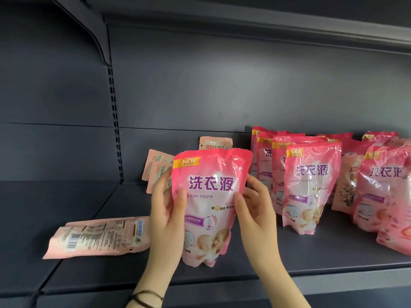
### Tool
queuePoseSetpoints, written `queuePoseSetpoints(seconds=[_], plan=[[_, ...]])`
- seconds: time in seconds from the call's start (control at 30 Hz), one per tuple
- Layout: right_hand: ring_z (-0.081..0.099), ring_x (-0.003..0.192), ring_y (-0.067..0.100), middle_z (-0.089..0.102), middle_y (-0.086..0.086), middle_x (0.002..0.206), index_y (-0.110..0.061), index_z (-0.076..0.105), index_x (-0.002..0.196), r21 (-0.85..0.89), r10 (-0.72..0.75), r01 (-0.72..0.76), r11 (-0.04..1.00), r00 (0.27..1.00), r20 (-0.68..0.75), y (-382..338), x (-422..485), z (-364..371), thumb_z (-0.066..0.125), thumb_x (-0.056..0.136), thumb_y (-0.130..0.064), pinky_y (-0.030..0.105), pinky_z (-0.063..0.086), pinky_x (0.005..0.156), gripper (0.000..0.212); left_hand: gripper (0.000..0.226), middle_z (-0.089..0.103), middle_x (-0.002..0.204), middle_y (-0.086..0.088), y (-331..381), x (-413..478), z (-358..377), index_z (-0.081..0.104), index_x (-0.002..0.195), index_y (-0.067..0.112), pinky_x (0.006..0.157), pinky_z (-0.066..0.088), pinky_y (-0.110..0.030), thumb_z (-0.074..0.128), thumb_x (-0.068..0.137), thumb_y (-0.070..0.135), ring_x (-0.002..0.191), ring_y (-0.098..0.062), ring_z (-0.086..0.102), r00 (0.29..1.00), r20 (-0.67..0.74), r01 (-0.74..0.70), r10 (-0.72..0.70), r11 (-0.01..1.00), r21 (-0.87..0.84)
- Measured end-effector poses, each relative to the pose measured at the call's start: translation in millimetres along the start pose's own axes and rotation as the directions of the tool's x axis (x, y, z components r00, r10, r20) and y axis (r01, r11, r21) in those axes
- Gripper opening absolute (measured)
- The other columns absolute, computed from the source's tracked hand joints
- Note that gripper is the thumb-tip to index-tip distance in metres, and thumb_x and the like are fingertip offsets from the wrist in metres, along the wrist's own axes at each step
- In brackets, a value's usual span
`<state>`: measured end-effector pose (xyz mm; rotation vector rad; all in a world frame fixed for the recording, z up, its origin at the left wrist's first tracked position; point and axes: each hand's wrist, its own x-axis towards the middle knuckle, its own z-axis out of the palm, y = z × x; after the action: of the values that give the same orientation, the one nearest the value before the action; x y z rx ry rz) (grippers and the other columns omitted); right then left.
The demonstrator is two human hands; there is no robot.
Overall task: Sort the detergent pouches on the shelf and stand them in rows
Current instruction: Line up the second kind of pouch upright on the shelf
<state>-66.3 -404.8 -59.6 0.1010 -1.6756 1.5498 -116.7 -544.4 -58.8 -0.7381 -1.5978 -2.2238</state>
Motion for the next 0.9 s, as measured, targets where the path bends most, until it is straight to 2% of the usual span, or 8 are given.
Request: queuePoseSetpoints(seconds=[0.07, 0.17, 0.27, 0.33, 0.47, 0.63, 0.73, 0.9], plan=[[0.067, 0.097, 0.006, 0.071, -0.01, 0.104, -0.033, 0.056, 0.124, -0.044, 0.048, -0.045, 0.998, 0.997, 0.067, 6.0, -7.4, -2.7, 0.053, 0.097, -0.019, 0.02, 0.054, 0.077, 0.03, 0.048, 0.059, 0.129, 0.017, -5.6, -11.9, -6.4, 0.038, 0.134, 0.048, 0.085, 0.053, -0.02, 0.053, 0.093, 0.028, 0.118, -0.004, 0.057, 0.999, 0.042, -0.016, 0.016, 1.0, -0.002], [0.067, 0.094, 0.005, 0.072, -0.009, 0.1, -0.03, 0.067, 0.109, -0.021, 0.117, -0.116, 0.993, 0.99, 0.076, 8.8, -10.0, -5.9, 0.052, 0.097, -0.019, 0.019, 0.053, 0.076, 0.022, 0.054, 0.057, 0.135, 0.007, -11.6, -25.2, -10.7, 0.036, 0.135, 0.051, 0.087, 0.055, -0.03, 0.054, 0.091, 0.025, 0.121, -0.01, 0.057, 0.996, 0.077, 0.048, -0.046, 0.999, -0.016], [0.063, 0.077, 0.005, 0.07, -0.006, 0.082, -0.025, 0.073, 0.09, 0.029, 0.098, -0.099, 0.995, 0.994, 0.053, 6.0, -6.9, -7.6, 0.054, 0.093, -0.024, 0.018, 0.051, 0.071, 0.019, 0.036, 0.066, 0.118, 0.015, -15.9, -26.4, -8.2, 0.051, 0.124, 0.045, 0.076, 0.053, -0.016, 0.054, 0.09, 0.031, 0.11, -0.004, 0.062, 0.993, 0.01, 0.119, -0.119, 0.993, -0.01], [0.06, 0.076, 0.006, 0.067, -0.005, 0.079, -0.025, 0.072, 0.087, 0.027, 0.072, -0.074, 0.997, 0.996, 0.06, 6.2, -7.1, -8.0, 0.053, 0.095, -0.021, 0.019, 0.05, 0.071, 0.021, 0.03, 0.064, 0.113, 0.024, -15.6, -24.9, -5.9, 0.054, 0.119, 0.046, 0.074, 0.052, -0.012, 0.052, 0.091, 0.036, 0.107, 0.002, 0.06, 0.992, -0.022, 0.127, -0.127, 0.992, 0.009], [0.061, 0.078, 0.008, 0.069, -0.005, 0.083, -0.029, 0.071, 0.089, 0.027, 0.055, -0.056, 0.998, 0.997, 0.051, 9.0, -6.4, -8.0, 0.049, 0.099, -0.011, 0.02, 0.051, 0.07, 0.03, 0.042, 0.05, 0.128, 0.037, -13.5, -25.7, -0.9, 0.042, 0.13, 0.055, 0.089, 0.052, -0.018, 0.047, 0.094, 0.034, 0.121, 0.009, 0.049, 0.999, -0.011, 0.047, -0.046, 0.997, 0.065], [0.064, 0.086, 0.012, 0.072, -0.002, 0.09, -0.027, 0.072, 0.093, 0.015, 0.028, -0.027, 1.0, 1.0, -0.012, 12.0, -1.1, -11.6, 0.048, 0.099, -0.007, 0.021, 0.052, 0.076, 0.031, 0.033, 0.068, 0.116, 0.013, -18.0, -19.7, 8.3, 0.057, 0.11, 0.058, 0.081, 0.054, -0.025, 0.06, 0.086, 0.035, 0.109, -0.004, 0.063, 0.994, -0.079, 0.074, -0.072, 0.997, 0.02], [0.064, 0.083, 0.009, 0.072, -0.003, 0.087, -0.026, 0.072, 0.091, 0.029, 0.043, -0.042, 0.999, 0.998, -0.035, 13.4, 0.3, -28.4, 0.049, 0.098, -0.008, 0.019, 0.051, 0.074, 0.03, 0.019, 0.073, 0.103, 0.012, -20.7, -21.3, 24.2, 0.069, 0.096, 0.049, 0.069, 0.054, -0.015, 0.062, 0.083, 0.036, 0.098, -0.005, 0.068, 0.987, -0.101, 0.119, -0.124, 0.991, -0.054], [0.06, 0.077, 0.002, 0.069, -0.013, 0.079, -0.03, 0.072, 0.086, 0.01, 0.018, -0.017, 1.0, 0.997, -0.069, 11.9, 11.3, -84.3, 0.053, 0.097, -0.014, 0.015, 0.047, 0.068, 0.027, 0.015, 0.072, 0.098, 0.013, -27.9, -33.4, 75.3, 0.072, 0.09, 0.036, 0.067, 0.054, -0.019, 0.063, 0.079, 0.041, 0.093, -0.006, 0.068, 0.98, -0.127, 0.137, -0.151, 0.984, -0.11]])
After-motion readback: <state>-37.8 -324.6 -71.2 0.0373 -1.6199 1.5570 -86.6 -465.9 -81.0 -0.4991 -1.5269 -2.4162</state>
